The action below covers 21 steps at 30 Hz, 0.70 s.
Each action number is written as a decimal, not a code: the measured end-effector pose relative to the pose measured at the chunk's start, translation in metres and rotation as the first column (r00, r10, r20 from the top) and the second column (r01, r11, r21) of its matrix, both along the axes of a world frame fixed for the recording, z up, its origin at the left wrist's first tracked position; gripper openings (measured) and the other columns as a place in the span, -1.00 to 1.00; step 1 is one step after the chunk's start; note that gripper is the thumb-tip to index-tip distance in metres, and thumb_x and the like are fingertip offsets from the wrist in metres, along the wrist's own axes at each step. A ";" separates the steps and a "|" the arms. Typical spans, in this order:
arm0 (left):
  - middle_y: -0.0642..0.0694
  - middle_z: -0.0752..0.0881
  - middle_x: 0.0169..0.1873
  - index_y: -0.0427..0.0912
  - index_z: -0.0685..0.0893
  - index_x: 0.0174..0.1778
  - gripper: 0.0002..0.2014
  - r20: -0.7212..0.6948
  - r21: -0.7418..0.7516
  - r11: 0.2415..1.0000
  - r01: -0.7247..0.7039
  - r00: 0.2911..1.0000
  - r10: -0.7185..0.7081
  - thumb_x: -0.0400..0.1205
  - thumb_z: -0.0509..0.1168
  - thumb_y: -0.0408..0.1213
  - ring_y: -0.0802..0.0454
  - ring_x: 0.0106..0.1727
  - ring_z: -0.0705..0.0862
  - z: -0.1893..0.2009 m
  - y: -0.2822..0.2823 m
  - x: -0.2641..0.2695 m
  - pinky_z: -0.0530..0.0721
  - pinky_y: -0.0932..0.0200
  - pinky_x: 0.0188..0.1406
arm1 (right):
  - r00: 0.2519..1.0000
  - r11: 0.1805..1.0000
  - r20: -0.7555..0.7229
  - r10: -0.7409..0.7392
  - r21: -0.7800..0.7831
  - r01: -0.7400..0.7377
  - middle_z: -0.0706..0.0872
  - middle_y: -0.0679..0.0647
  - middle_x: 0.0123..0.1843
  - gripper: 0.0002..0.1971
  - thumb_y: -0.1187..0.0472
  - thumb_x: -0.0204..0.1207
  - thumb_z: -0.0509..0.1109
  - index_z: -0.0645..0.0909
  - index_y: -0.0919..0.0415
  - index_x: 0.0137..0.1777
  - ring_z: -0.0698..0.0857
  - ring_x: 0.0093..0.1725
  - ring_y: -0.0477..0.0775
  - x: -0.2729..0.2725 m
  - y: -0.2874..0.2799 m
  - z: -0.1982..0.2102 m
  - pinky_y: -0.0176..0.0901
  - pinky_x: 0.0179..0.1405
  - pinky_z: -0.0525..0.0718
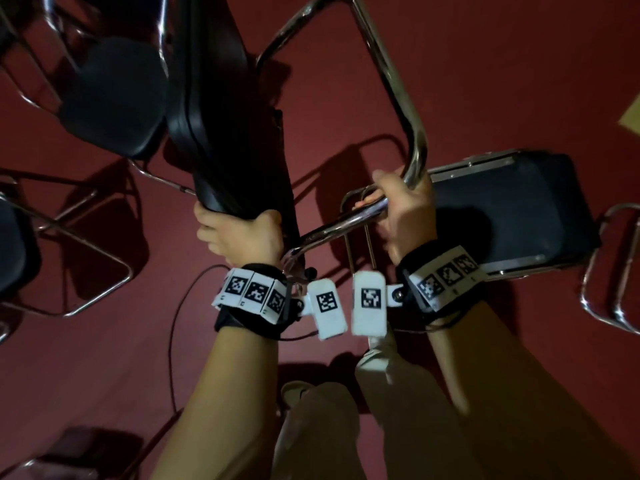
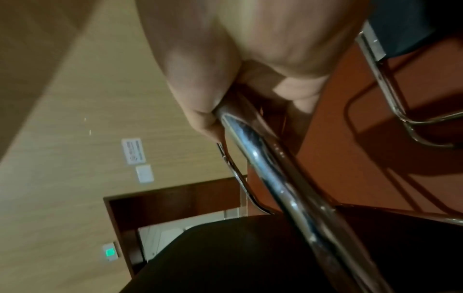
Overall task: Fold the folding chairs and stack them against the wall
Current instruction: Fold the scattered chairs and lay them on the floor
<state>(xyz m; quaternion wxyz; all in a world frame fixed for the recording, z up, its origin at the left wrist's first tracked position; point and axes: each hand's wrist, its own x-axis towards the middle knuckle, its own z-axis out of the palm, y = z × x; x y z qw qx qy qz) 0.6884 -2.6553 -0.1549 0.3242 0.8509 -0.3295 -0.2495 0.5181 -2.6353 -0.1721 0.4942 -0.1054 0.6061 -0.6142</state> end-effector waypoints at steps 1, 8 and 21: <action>-0.26 0.32 0.44 -0.16 0.12 0.68 -0.02 -0.006 0.005 1.000 0.002 1.000 -0.002 0.32 0.41 -0.34 -0.31 0.40 0.38 0.001 -0.002 0.004 0.46 -0.16 0.37 | 0.999 0.999 0.017 0.031 -0.010 -0.031 0.53 0.36 -0.29 -0.68 0.15 0.29 0.51 0.45 0.24 -0.12 0.64 -0.29 0.35 0.001 0.000 0.001 -0.02 -0.33 0.67; -0.18 0.27 0.46 -0.11 0.07 0.70 0.18 -0.110 0.029 0.979 0.201 0.974 -0.197 0.24 0.66 -0.16 -0.15 0.43 0.39 0.010 -0.006 0.046 0.52 -0.12 0.51 | 0.979 0.984 0.108 0.176 0.001 -0.177 0.64 0.22 -0.42 -0.57 -0.06 0.29 0.57 0.55 0.33 -0.19 0.75 -0.24 0.32 0.003 -0.004 0.010 0.26 -0.11 0.79; -0.15 0.32 0.52 -0.16 0.15 0.69 0.23 -0.055 -0.009 0.945 0.328 0.943 -0.328 0.23 0.66 0.23 -0.16 0.54 0.42 0.009 -0.004 0.031 0.46 -0.11 0.57 | 0.934 0.976 0.285 0.213 -0.111 -0.189 0.82 0.28 0.09 -0.87 0.11 0.73 0.21 0.48 0.15 0.01 0.80 0.12 0.30 -0.019 0.009 0.018 0.25 0.05 0.74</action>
